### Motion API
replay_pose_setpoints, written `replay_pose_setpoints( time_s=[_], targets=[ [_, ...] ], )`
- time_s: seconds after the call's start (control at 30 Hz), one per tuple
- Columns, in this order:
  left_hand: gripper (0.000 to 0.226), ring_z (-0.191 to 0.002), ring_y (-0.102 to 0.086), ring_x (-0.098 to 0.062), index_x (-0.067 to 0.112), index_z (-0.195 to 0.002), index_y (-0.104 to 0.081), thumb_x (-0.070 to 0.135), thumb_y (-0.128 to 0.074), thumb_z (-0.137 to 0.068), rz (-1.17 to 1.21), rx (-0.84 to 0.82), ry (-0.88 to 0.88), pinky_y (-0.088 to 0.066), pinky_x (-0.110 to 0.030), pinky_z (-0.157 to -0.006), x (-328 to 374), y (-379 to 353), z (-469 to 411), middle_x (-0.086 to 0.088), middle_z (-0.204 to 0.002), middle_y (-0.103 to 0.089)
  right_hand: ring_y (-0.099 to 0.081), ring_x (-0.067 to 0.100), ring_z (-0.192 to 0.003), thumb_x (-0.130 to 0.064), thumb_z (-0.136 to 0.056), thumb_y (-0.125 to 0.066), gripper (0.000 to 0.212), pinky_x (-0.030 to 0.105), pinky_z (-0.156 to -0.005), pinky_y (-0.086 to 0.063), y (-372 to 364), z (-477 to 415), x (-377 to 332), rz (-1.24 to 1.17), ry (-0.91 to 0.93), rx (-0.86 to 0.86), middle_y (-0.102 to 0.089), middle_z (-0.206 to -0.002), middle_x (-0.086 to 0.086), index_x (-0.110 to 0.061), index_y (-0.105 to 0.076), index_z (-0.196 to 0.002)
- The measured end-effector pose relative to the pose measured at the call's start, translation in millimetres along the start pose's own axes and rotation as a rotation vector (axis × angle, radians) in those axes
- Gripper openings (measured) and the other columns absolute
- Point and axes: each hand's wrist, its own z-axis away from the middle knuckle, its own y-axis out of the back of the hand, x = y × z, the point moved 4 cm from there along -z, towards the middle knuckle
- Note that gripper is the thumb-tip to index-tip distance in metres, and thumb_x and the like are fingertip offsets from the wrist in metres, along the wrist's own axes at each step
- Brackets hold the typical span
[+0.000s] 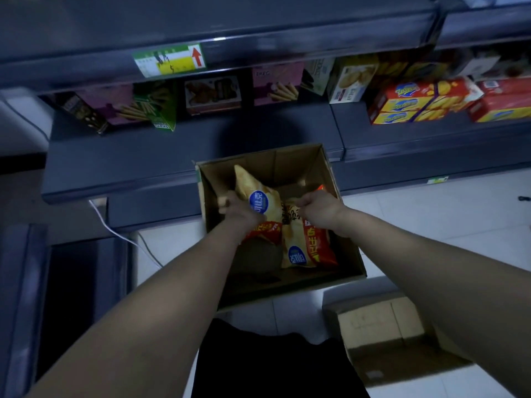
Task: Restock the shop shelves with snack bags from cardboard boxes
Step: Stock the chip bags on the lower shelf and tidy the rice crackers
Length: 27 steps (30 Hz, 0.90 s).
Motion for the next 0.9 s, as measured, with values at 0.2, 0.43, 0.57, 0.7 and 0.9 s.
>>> replay_pose_setpoints(
  time_s=[0.2,0.43,0.57,0.7,0.9],
  targets=[
    [0.069,-0.109,-0.057,-0.028,0.017,-0.137,-0.022,0.006,-0.064,-0.084,-0.262,-0.014,-0.352,-0.050,-0.036,-0.083,42,32,31,-0.012,-0.126,-0.054,-0.053,0.028,-0.119,-0.010,-0.090,-0.054,0.038,0.034,-0.095,-0.045,21,19,-16,0.008,0.067,0.051,-0.056,-0.130,0.013,-0.007,-0.053,-0.129],
    [0.074,-0.113,-0.053,-0.023,0.014,-0.134,-0.040,0.011,-0.078,-0.071,-0.339,-0.183,-0.522,-0.046,-0.029,-0.080,97,112,97,-0.006,-0.132,-0.049,-0.053,0.023,-0.118,-0.005,-0.068,-0.077,0.087,0.039,-0.101,-0.046,61,60,-58,-0.098,0.189,-0.142,-0.055,-0.131,0.004,-0.018,-0.032,-0.142],
    [0.066,-0.104,-0.060,-0.022,0.015,-0.126,-0.052,0.004,-0.079,-0.068,-0.111,-0.232,-0.529,-0.054,-0.034,-0.086,122,168,127,-0.006,-0.121,-0.059,-0.062,0.009,-0.099,-0.006,-0.075,-0.075,0.066,0.022,-0.075,-0.050,94,100,-96,-0.214,0.272,-0.290,-0.066,-0.113,-0.005,-0.019,-0.044,-0.131],
    [0.052,-0.099,-0.065,-0.025,0.016,-0.115,-0.057,0.001,-0.078,-0.071,0.172,-0.190,-0.558,-0.054,-0.038,-0.089,147,222,152,-0.008,-0.112,-0.065,-0.063,0.011,-0.100,-0.009,-0.079,-0.071,0.041,0.028,-0.087,-0.050,133,128,-143,-0.314,0.394,-0.232,-0.069,-0.107,-0.006,-0.030,-0.054,-0.109],
    [0.055,-0.097,-0.067,-0.029,0.013,-0.089,-0.046,0.018,-0.090,-0.055,0.622,-0.007,-0.592,-0.054,-0.048,-0.090,169,284,158,-0.016,-0.108,-0.066,-0.067,0.019,-0.102,-0.016,-0.079,-0.072,0.032,0.038,-0.088,-0.052,166,142,-208,-0.376,0.495,-0.094,-0.072,-0.108,-0.001,-0.028,-0.061,-0.107]
  ],
)
